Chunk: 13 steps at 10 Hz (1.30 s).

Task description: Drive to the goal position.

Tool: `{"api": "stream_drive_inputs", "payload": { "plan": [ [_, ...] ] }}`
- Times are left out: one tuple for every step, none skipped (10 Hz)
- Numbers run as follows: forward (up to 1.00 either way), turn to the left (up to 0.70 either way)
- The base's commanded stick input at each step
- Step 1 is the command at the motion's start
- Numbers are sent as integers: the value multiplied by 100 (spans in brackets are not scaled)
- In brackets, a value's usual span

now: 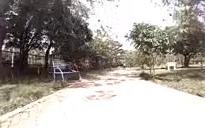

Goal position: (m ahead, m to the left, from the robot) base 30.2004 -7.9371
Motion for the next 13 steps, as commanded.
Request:
{"api": "stream_drive_inputs", "payload": {
  "plan": [
    [70,0],
    [70,0],
    [70,-15],
    [70,-35],
    [70,-35],
    [70,-35],
    [70,-35],
    [70,-11],
    [70,0],
    [70,0],
    [70,0],
    [70,0],
    [70,0]
  ]
}}
